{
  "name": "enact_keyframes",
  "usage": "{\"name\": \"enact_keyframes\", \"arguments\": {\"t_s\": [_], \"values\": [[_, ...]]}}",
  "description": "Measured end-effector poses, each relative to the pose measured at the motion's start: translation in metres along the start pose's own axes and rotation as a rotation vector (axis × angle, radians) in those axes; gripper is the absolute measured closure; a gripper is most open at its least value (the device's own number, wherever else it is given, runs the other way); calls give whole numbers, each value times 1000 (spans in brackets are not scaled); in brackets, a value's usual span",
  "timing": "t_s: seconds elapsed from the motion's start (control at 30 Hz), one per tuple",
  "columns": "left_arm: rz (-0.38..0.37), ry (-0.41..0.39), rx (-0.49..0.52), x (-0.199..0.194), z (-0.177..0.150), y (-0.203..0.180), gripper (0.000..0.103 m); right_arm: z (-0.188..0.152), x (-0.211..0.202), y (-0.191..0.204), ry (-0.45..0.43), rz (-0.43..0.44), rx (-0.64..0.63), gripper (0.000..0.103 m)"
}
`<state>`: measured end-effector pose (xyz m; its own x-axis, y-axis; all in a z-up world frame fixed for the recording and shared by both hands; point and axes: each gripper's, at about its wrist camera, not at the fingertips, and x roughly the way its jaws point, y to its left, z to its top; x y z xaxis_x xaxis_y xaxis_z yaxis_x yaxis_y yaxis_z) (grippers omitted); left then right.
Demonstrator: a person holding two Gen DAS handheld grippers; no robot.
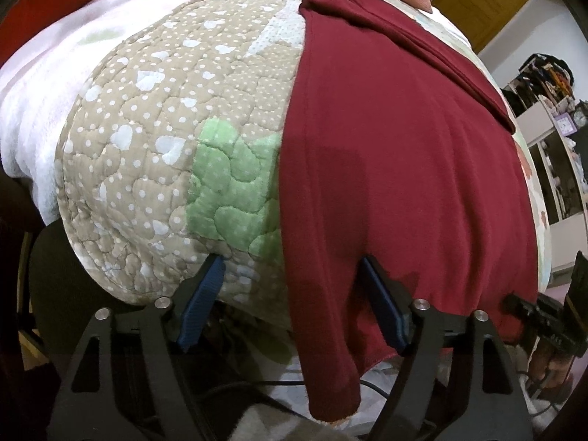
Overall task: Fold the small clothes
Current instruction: 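Grasp the hem with the left gripper while the right gripper holds it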
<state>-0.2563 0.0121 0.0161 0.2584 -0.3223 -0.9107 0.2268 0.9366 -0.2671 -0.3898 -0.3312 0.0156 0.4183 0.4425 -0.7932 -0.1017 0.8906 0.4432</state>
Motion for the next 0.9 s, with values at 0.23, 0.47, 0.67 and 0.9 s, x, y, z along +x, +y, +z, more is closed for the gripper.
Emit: {"name": "enact_keyframes", "arguments": {"t_s": [0.23, 0.47, 0.67, 0.9], "values": [[-55, 21, 71, -13, -7, -9, 91, 9, -18, 3, -76, 103, 9, 94], [-229, -28, 22, -39, 15, -4, 94, 37, -48, 1, -210, 245, 37, 95], [-325, -132, -37, -60, 56, 4, 94, 67, -70, -8, -357, 260, 58, 95], [-309, -255, -35, -67, 118, -3, 94, 121, -80, -23, -456, 208, 64, 96]]}}
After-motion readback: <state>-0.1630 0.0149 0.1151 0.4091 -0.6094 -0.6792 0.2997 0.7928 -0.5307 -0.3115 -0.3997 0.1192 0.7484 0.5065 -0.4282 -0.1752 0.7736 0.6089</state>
